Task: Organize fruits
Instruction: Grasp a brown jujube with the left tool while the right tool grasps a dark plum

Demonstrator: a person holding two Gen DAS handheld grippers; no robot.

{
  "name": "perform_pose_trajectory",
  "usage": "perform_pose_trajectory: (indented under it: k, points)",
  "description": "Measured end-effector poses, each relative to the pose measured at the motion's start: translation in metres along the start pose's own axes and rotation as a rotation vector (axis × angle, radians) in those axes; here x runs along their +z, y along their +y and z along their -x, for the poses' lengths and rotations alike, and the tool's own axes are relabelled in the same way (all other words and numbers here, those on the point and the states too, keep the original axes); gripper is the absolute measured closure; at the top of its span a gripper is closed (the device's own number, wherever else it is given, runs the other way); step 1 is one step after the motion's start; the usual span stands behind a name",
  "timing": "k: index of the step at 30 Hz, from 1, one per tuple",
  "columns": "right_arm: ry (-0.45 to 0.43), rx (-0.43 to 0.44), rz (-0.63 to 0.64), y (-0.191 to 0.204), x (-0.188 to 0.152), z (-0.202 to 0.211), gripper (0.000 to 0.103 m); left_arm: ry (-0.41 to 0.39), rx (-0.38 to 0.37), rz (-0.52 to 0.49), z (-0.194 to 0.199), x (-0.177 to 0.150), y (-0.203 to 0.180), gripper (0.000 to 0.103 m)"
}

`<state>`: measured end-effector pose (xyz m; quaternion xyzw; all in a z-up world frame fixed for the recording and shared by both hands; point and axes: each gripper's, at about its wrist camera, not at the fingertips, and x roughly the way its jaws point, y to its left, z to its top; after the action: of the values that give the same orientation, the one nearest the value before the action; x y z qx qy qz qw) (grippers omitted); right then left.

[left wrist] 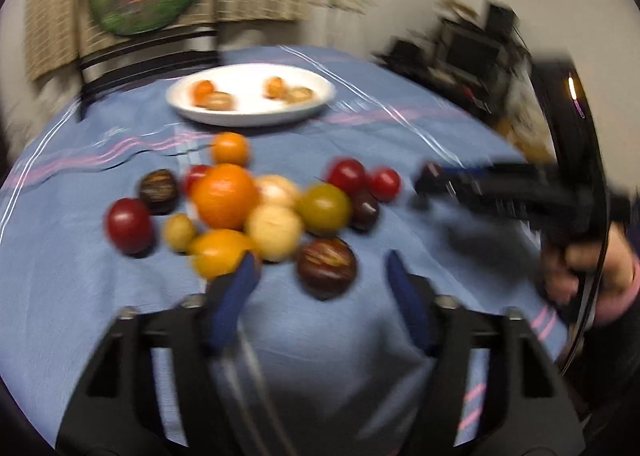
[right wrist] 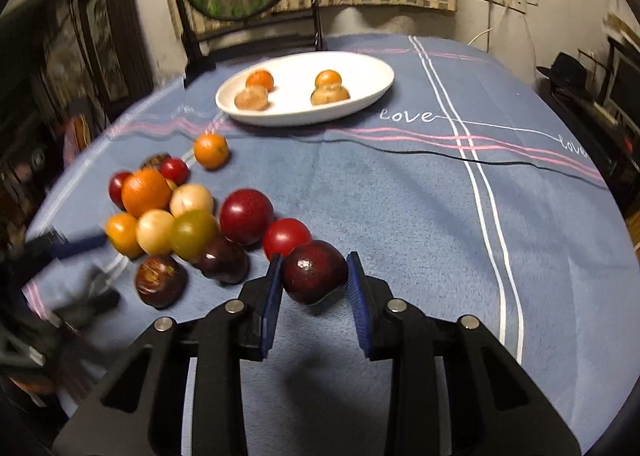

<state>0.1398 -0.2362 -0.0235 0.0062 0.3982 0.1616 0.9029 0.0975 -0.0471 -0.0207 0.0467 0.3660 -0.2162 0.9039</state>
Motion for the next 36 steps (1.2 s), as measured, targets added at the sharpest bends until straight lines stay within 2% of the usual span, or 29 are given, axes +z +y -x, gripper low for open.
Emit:
perform_pose_trajectory:
  k: [1, 3, 6, 10, 17, 27, 29, 30, 36]
  points:
    - [-0.006, 0.005, -0.004, 0.001, 0.0, 0.002, 0.071, 0.02, 0.013, -0.027, -0.005, 0.0, -0.006, 0.064]
    - [-0.013, 0.006, -0.006, 0.003, -0.001, 0.004, 0.071, 0.056, 0.037, -0.057, -0.013, 0.0, -0.013, 0.066]
    - [-0.02, 0.019, 0.003, 0.007, -0.002, 0.005, 0.071, 0.078, 0.051, -0.029, -0.018, 0.002, -0.009, 0.066]
    - [-0.027, 0.023, 0.016, 0.01, -0.002, 0.006, 0.071, 0.103, 0.065, 0.015, -0.02, 0.002, -0.003, 0.054]
    - [-0.031, 0.039, 0.009, 0.008, -0.002, 0.006, 0.071, 0.166, 0.074, -0.022, -0.036, 0.007, -0.01, 0.051]
    - [-0.025, 0.053, 0.004, 0.006, -0.003, 0.004, 0.071, 0.186, 0.067, -0.005, -0.044, 0.01, -0.011, 0.051]
    - [-0.025, 0.055, 0.0, 0.005, -0.003, 0.004, 0.071, 0.184, 0.066, -0.007, -0.044, 0.01, -0.012, 0.054]
    - [-0.024, 0.054, -0.002, 0.005, -0.004, 0.004, 0.071, 0.181, 0.065, -0.009, -0.044, 0.01, -0.012, 0.06]
    - [-0.013, 0.052, -0.004, 0.005, -0.003, 0.002, 0.071, 0.15, 0.066, -0.002, -0.037, 0.009, -0.011, 0.06]
